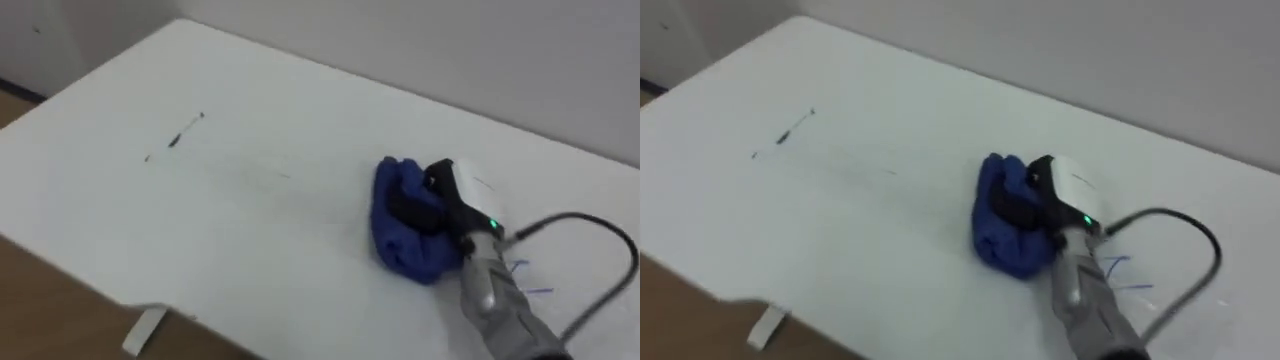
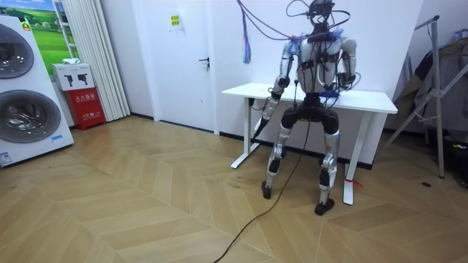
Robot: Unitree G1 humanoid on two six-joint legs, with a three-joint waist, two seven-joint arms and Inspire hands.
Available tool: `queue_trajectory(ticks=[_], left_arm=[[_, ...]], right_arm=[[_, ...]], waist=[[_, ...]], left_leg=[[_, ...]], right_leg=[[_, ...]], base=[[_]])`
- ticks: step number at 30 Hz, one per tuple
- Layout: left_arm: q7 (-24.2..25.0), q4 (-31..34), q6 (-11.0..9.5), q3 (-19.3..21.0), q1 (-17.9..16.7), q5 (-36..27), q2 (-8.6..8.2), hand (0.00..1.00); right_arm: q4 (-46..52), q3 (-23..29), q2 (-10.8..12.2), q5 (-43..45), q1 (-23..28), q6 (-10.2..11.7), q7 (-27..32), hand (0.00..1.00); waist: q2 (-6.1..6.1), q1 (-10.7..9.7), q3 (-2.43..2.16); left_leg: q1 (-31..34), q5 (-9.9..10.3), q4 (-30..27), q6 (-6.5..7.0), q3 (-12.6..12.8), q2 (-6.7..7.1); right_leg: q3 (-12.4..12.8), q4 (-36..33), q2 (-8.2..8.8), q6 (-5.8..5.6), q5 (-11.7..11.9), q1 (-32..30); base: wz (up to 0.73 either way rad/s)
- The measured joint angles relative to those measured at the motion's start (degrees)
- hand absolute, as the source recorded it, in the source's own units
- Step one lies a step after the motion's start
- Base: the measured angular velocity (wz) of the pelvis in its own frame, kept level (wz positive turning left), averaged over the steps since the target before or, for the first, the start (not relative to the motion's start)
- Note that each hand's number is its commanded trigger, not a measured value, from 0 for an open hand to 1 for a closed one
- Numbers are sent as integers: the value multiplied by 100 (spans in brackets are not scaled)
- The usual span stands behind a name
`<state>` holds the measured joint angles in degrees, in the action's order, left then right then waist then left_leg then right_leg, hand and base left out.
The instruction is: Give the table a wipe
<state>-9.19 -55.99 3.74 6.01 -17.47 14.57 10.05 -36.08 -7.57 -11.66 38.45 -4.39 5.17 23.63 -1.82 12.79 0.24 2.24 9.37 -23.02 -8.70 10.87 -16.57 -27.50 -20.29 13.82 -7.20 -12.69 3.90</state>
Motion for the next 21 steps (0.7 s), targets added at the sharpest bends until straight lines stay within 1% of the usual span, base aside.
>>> queue_trajectory(ticks=[1, 2, 3, 4, 5, 6, 7, 8, 9, 10, 11, 12, 13, 14, 15, 16, 17, 18, 20, 21], left_arm=[[0, 2, -4, -5, 8, -18, -32, 0], [0, 3, -4, -9, 11, -49, -45, 0], [3, 13, -3, -11, 40, -58, -73, 0], [8, 50, -4, 17, 49, -38, -111, 0], [9, 48, -3, 35, 18, -51, -131, 0], [10, 48, 17, 85, 7, -59, -168, 0], [10, 119, 81, 82, 22, -61, -190, 0], [10, 195, 124, 84, 16, -60, -191, 0], [-12, 370, 174, 83, -39, -131, -163, 0], [-38, 467, 257, 95, -69, -244, -122, 0], [-48, 488, 292, 103, -75, -294, -109, 0], [-86, 499, 339, 102, -89, -395, -96, 0], [-117, 508, 342, 116, -97, -405, -93, 0], [-136, 533, 328, 174, -109, -361, -73, 0], [-149, 542, 322, 241, -105, -353, -62, 0], [-187, 610, 318, 361, -134, -227, -37, 0], [-196, 672, 317, 414, -168, -145, -28, 0], [-222, 726, 274, 514, -235, -108, -6, 0], [-331, 727, 243, 513, -256, -139, 73, 0], [-367, 735, 234, 512, -256, -140, 70, 0]], right_arm=[[36, -6, -6, -14, -18, -71, -150, 100], [38, -34, 3, -13, -63, -121, -219, 100], [58, -93, 40, -9, -193, -218, -345, 100], [120, -192, 61, 50, -349, -334, -463, 100], [162, -266, 64, 74, -429, -391, -533, 100], [223, -366, 46, 200, -581, -454, -651, 100], [253, -403, 5, 309, -695, -493, -687, 100], [281, -408, 32, 339, -709, -510, -664, 100], [321, -416, 70, 372, -697, -517, -537, 100], [319, -422, 87, 377, -674, -456, -453, 100], [264, -426, 81, 383, -654, -394, -415, 100], [142, -429, 82, 369, -538, -268, -260, 100], [130, -415, 81, 382, -372, -146, -52, 100], [115, -318, 86, 396, -171, 0, 161, 100], [107, -228, 93, 400, -53, 79, 260, 100], [117, -19, 91, 337, 222, 208, 475, 100], [133, 91, 85, 243, 357, 266, 580, 100], [147, 315, 79, 35, 600, 332, 755, 100], [141, 612, 33, -239, 855, 348, 926, 100], [135, 669, 31, -241, 874, 347, 936, 100]], waist=[[51, 33, -3], [70, 62, 5], [138, 142, -8], [159, 319, -5], [170, 392, -9], [186, 482, -16], [235, 468, -58], [209, 463, -44], [177, 436, -14], [119, 364, -6], [97, 292, -3], [71, 147, -11], [70, 41, -13], [61, -134, -12], [49, -230, -17], [20, -373, -33], [10, -425, -34], [-1, -486, -59], [-5, -534, -85], [-3, -538, -87]], left_leg=[[-56, 66, -72, 110, 4, 89], [-89, 107, -61, 173, 3, 155], [-132, 185, -29, 261, -4, 261], [-244, 208, 164, 293, 1, 356], [-319, 206, 310, 293, -1, 401], [-442, 200, 639, 265, 1, 490], [-496, 149, 871, 40, 1, 545], [-509, 127, 956, 29, 6, 604], [-530, 101, 1056, 51, 34, 647], [-494, 95, 1073, 63, 34, 665], [-492, 95, 1083, 70, 2, 678], [-508, 99, 1099, 83, -56, 709], [-555, 104, 1140, 92, -110, 734], [-606, 103, 1174, 98, -224, 757], [-630, 103, 1176, 99, -292, 775], [-659, 101, 1179, 103, -325, 798], [-671, 100, 1179, 104, -325, 809], [-696, 99, 1185, 105, -318, 829], [-730, 99, 1188, 106, -316, 834], [-753, 98, 1192, 107, -323, 834]], right_leg=[[147, 15, -53, 30, -9, -4], [253, 13, -66, 41, -11, -22], [456, 18, -99, 55, 1, -117], [722, 32, -130, 75, 82, -287], [834, 59, -143, 83, 133, -346], [1026, 109, -155, 67, 229, -492], [1064, 190, -156, 20, 340, -547], [1099, 255, -144, 3, 399, -564], [1101, 430, -142, -12, 524, -524], [962, 506, -144, -10, 574, -481], [885, 537, -144, -7, 578, -449], [791, 597, -143, -15, 583, -358], [706, 716, -143, -46, 601, -209], [589, 842, -142, -66, 611, -44], [515, 908, -141, -84, 612, 34], [423, 986, -126, -119, 596, 164], [391, 995, -114, -133, 587, 206], [377, 1006, -95, -149, 576, 248], [346, 1012, -89, -150, 576, 309], [342, 1011, -90, -150, 576, 317]], base=[[-52], [-69], [-88], [-95], [-99], [-65], [-46], [-21], [-11], [0], [20], [31], [46], [47], [57], [41], [30], [11], [6], [0]])
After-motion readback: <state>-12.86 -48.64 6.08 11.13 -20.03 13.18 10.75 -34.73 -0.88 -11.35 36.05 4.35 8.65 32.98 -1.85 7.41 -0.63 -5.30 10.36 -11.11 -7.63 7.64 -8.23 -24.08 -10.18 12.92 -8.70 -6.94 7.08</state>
